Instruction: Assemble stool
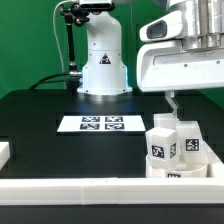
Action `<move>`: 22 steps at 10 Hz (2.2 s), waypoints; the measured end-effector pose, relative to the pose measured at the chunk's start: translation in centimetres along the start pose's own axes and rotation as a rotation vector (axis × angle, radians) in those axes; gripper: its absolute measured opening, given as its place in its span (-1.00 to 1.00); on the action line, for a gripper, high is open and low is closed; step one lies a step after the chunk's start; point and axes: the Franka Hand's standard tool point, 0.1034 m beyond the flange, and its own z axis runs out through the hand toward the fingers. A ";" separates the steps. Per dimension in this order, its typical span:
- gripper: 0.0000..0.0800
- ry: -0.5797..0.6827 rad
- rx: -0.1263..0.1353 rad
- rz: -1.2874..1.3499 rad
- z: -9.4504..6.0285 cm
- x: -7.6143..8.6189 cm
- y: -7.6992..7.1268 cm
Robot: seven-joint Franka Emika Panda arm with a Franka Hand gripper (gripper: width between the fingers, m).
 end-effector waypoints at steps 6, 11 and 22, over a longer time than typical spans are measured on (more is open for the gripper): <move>0.62 -0.007 -0.067 -0.768 -0.2 -0.3 -0.9; 0.62 -0.029 -0.091 -1.142 -0.1 0.1 0.1; 0.62 -0.130 -0.165 -1.813 1.4 0.1 2.0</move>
Offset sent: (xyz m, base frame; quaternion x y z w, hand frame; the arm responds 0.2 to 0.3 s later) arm -0.0045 0.0205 0.0051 -0.0082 0.0053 -0.3743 0.9273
